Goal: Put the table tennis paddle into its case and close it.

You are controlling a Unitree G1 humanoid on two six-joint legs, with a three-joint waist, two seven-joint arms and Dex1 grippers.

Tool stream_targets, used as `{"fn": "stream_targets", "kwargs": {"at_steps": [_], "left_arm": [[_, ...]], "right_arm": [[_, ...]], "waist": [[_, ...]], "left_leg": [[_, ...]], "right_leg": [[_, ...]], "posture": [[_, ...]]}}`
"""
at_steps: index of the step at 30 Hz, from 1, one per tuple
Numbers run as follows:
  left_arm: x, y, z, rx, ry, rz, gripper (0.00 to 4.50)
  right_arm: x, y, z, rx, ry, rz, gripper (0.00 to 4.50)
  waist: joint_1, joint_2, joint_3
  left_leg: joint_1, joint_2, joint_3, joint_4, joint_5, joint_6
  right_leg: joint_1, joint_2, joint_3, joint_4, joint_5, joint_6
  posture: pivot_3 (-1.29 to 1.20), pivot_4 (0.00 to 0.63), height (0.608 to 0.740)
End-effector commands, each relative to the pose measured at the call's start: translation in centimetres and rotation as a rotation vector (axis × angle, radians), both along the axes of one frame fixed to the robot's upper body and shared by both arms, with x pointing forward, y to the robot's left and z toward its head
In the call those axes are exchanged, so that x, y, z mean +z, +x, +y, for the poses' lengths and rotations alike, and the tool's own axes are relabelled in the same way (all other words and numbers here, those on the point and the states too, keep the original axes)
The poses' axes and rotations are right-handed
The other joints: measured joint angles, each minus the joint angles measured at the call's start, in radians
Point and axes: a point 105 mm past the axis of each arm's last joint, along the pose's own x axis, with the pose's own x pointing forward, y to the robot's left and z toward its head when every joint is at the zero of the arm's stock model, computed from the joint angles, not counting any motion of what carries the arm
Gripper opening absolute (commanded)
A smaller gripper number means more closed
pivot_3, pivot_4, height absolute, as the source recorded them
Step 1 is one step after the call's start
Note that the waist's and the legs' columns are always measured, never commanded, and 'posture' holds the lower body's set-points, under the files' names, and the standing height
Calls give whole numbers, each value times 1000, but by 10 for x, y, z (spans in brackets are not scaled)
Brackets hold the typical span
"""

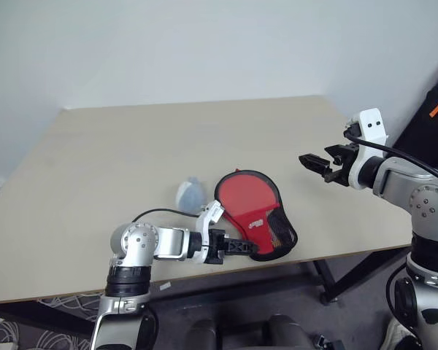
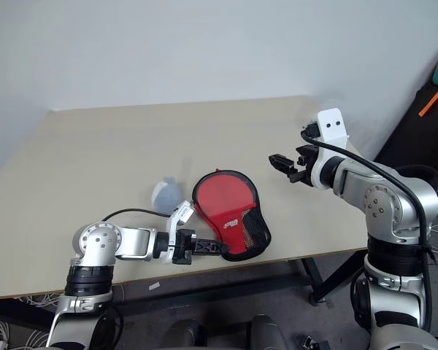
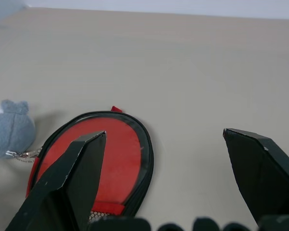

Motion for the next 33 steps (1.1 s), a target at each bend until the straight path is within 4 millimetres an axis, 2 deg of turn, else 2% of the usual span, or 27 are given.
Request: {"fn": "stream_targets", "kwargs": {"at_steps": [1,9,21,31,33], "left_arm": [[-17,9,29,129,106,52,3891],[-18,19,8,198,24,110,3891],[-15,22,-20,211,-31,148,3891],[-21,19,-16,206,16,166,3891],[-24,18,-14,201,29,171,3449]], "right_arm": [[15,-1,1,-1,7,-66,4234],[15,-2,2,-3,6,-65,4234],[12,-6,5,-4,4,-59,4234],[12,-4,9,8,8,-57,4234],[12,-4,10,12,9,-57,4234]], "waist": [[0,0,0],[10,0,0],[10,1,-1],[8,1,-1],[7,1,-1]], "left_leg": [[0,0,0,0,0,0],[0,-3,-2,2,1,1],[-1,-6,-4,2,2,1],[-1,-7,-4,2,2,1],[-1,-7,-4,1,2,1]], "right_leg": [[0,0,0,0,0,0],[3,-2,0,-1,0,0],[4,-3,0,-1,0,1],[4,-4,0,-2,0,1],[4,-4,0,-2,0,1]], "posture": [[0,0,740],[0,0,740],[0,0,740],[0,0,740],[0,0,740]]}}
